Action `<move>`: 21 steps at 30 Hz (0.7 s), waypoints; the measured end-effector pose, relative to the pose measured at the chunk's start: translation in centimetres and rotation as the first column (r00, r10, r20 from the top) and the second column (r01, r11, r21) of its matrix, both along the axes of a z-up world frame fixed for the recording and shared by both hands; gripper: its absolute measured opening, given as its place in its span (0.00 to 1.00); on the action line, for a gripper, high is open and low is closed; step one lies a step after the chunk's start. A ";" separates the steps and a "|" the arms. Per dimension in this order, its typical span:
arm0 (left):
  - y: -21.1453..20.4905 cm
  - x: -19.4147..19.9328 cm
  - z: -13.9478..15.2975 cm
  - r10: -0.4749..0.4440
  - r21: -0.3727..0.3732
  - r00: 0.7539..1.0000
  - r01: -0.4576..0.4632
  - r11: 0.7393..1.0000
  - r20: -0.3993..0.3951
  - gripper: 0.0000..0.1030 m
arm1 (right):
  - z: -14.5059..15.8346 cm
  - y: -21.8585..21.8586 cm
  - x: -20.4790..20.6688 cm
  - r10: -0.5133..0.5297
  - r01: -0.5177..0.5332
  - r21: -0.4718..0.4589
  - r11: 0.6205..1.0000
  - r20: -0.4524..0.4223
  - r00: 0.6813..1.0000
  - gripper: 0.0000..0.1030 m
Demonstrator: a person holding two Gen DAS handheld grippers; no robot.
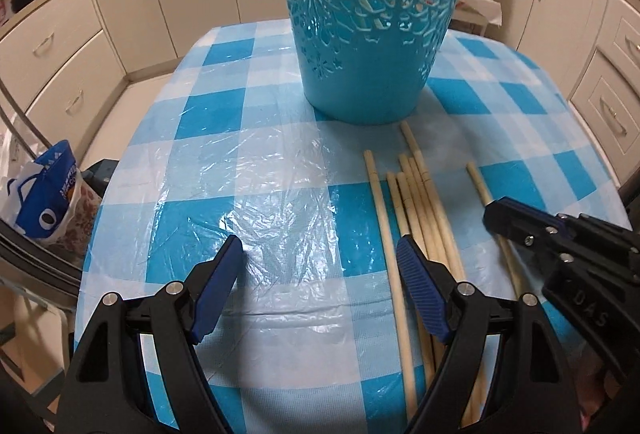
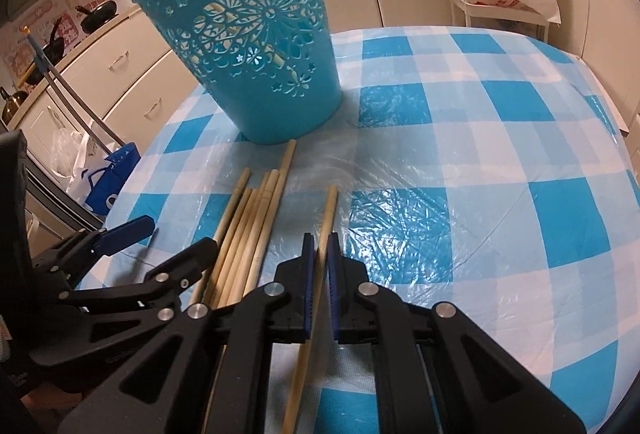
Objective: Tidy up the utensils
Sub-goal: 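Grasp another wooden stick with the left gripper while the right grasps one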
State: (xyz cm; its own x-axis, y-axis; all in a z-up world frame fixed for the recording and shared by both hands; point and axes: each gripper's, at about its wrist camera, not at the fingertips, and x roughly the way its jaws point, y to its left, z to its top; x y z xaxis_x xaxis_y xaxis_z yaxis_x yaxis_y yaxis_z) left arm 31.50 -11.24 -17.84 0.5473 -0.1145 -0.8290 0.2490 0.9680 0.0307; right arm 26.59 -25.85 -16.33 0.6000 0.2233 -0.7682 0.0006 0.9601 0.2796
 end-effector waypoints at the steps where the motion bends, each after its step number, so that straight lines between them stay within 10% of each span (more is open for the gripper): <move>1: -0.1 0.1 -0.1 -0.001 0.007 1.000 0.001 1.000 -0.003 0.73 | 0.0 0.0 0.0 0.000 0.000 0.003 1.000 0.000 1.000 0.07; 7: -0.3 0.7 0.0 -0.012 0.016 1.000 0.012 1.000 -0.001 0.71 | 0.0 0.0 0.0 0.000 0.000 0.002 1.000 0.000 1.000 0.07; 15: -0.4 1.6 0.5 -0.050 -0.030 0.999 0.050 0.998 0.002 0.11 | 0.1 0.8 0.5 0.058 -0.059 -0.035 0.998 -0.009 0.998 0.07; 21: 2.0 1.8 0.5 0.007 -0.110 1.000 -0.009 0.994 -0.021 0.07 | 0.3 1.0 1.4 0.084 -0.086 -0.077 0.993 -0.039 0.996 0.07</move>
State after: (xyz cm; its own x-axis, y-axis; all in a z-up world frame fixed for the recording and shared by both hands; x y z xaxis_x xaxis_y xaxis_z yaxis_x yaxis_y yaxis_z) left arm 33.27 -9.26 -17.37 0.5312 -0.2013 -0.8230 0.2410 0.9671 -0.0811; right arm 28.02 -24.85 -16.00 0.5533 0.2103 -0.8060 -0.0733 0.9762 0.2043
